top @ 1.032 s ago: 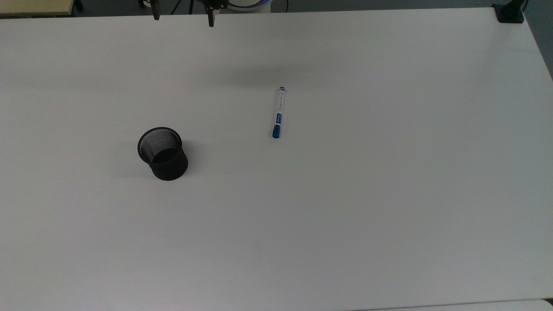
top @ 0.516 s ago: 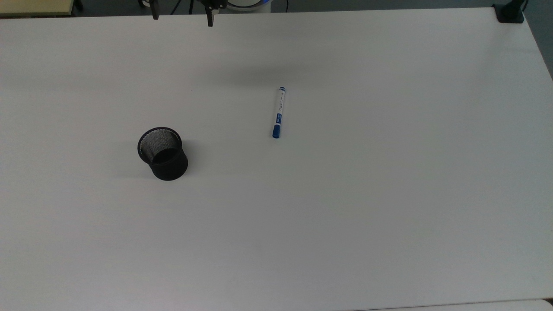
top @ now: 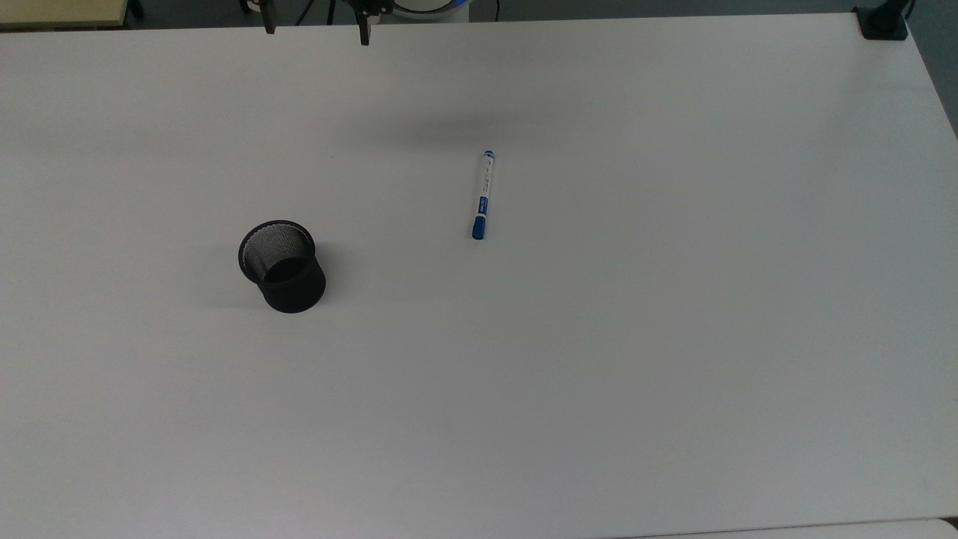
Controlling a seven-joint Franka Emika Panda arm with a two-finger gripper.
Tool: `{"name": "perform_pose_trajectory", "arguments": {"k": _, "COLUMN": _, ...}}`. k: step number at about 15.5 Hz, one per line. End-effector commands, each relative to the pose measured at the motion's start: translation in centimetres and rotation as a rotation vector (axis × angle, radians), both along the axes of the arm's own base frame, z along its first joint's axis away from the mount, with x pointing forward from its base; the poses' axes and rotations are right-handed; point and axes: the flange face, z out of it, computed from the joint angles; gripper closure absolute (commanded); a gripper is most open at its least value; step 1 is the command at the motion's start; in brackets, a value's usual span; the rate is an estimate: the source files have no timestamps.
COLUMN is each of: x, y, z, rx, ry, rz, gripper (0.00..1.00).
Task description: Insert the marker
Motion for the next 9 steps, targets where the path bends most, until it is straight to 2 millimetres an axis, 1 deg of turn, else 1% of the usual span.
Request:
{"name": "perform_pose_trajectory", "arguments": {"k": 1, "x": -0.5, "y": 0.2, "z": -1.1, "rx": 0.011, "ry": 0.049, "rz": 0.083, "gripper": 0.00}}
{"name": "perform_pose_trajectory", "arguments": {"k": 2, "x": -0.7, "y": 0.8, "z": -1.3, "rx": 0.006, "ry": 0.062, "rz": 0.126, "gripper": 0.00}}
{"name": "perform_pose_trajectory", "arguments": {"k": 4, "x": -0.9, "y": 1.9, "z": -2.7, "rx": 0.003, "ry": 0.108, "rz": 0.186, "gripper": 0.00}}
{"name": "perform_pose_trajectory", "arguments": {"k": 5, "x": -0.8, "y": 2.4, "z": -3.7, "rx": 0.003, "ry": 0.125, "rz": 0.193, "gripper": 0.00}}
{"name": "perform_pose_trajectory", "arguments": {"k": 7, "x": -0.7, "y": 4.6, "z": -6.1, "rx": 0.007, "ry": 0.164, "rz": 0.227, "gripper": 0.00}}
{"name": "perform_pose_trajectory", "arguments": {"k": 9, "x": -0.7, "y": 6.0, "z": -8.5, "rx": 0.017, "ry": 0.162, "rz": 0.236, "gripper": 0.00}}
